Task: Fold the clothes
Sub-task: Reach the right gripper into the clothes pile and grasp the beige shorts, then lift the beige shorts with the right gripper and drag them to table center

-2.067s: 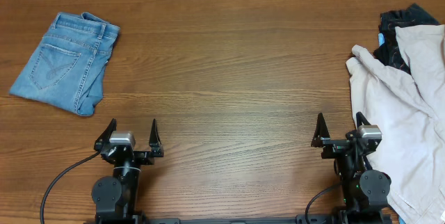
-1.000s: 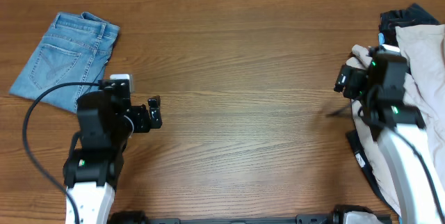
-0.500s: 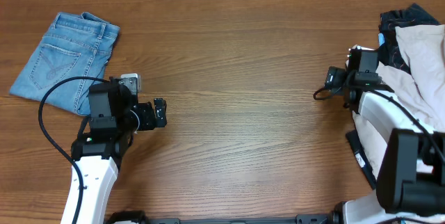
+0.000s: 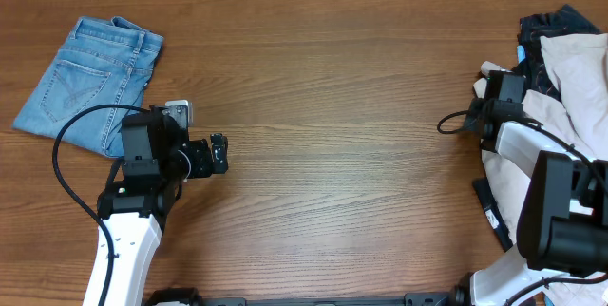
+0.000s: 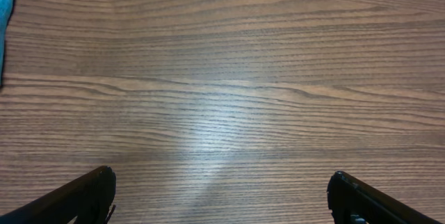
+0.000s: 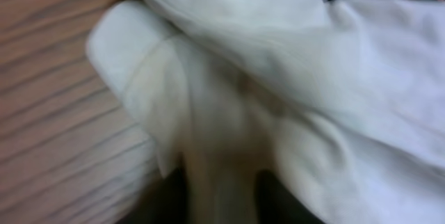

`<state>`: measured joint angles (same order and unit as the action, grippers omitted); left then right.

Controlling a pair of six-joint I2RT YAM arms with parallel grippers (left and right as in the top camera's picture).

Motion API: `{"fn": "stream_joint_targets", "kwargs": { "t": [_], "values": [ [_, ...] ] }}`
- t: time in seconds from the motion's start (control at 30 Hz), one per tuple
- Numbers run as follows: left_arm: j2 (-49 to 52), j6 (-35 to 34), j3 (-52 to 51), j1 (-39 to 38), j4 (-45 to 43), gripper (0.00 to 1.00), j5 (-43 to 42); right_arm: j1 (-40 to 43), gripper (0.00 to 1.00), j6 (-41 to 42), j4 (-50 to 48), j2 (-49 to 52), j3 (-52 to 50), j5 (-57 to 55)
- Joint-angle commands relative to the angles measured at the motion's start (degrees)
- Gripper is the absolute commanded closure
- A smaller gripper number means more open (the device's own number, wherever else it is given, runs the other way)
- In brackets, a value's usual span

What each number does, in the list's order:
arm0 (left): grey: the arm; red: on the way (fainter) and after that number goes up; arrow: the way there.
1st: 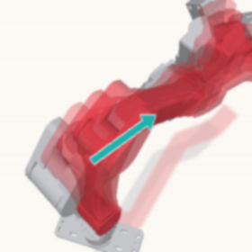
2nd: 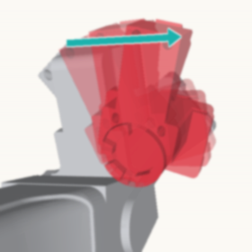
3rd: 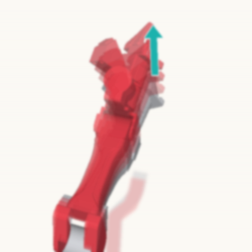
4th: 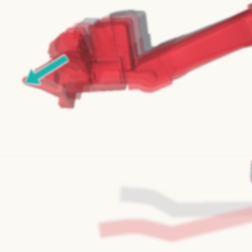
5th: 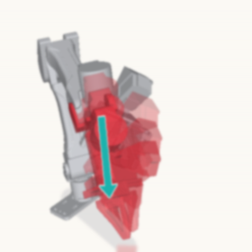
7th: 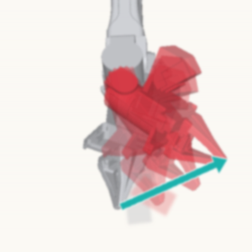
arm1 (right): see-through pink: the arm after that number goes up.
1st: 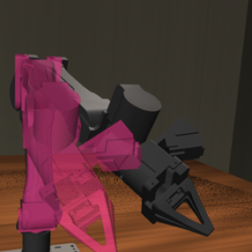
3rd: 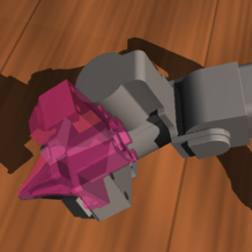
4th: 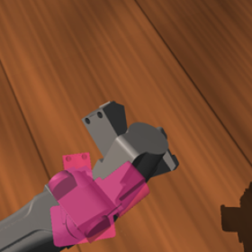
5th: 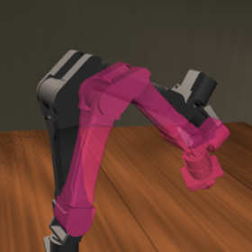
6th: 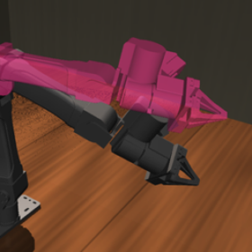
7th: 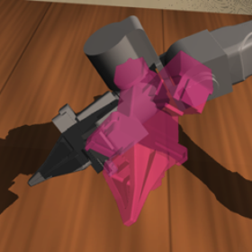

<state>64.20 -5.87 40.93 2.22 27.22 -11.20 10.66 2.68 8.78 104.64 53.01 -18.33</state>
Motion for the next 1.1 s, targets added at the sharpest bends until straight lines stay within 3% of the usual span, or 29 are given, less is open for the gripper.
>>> {"fn": "stream_joint_targets", "kwargs": {
  "t": [0.0,0.2,0.5,0.77,0.93,0.97,1.0,1.07],
  "values": [
    [0.31,-0.61,1.66,-0.37,-0.2,0.0,-0.9,1.03,0.77,0.55,0.09,-0.02,1.31,-0.31],
    [0.31,-0.61,1.66,-0.37,-0.22,0.0,-0.9,0.98,0.96,0.55,0.28,-0.02,1.31,0.44],
    [0.31,-0.59,1.68,-0.37,-0.94,0.0,-0.87,-2.93,0.96,0.48,1.01,-4.85,3.06,0.85],
    [0.31,-0.61,1.68,-0.37,-2.69,0.0,-0.87,-19.1,0.96,-1.64,8.57,-12.63,16.7,2.54],
    [0.31,-0.63,1.68,-0.37,-4.61,0.0,-0.92,-28.46,0.96,-1.33,-1.42,-11.45,22.88,2.54],
    [0.31,-0.63,1.68,-0.37,-4.96,0.0,-0.92,-29.79,0.86,-1.16,-4.94,-11.15,23.1,2.6],
    [0.31,-0.63,1.68,-0.37,-5.22,0.0,-0.92,-30.88,0.68,-1.18,-7.87,-10.82,23.12,2.84],
    [0.31,-0.61,1.68,-0.37,-5.49,0.0,-0.92,-32.22,0.2,-1.18,-10.58,-10.29,23.15,2.95]
  ]
}}
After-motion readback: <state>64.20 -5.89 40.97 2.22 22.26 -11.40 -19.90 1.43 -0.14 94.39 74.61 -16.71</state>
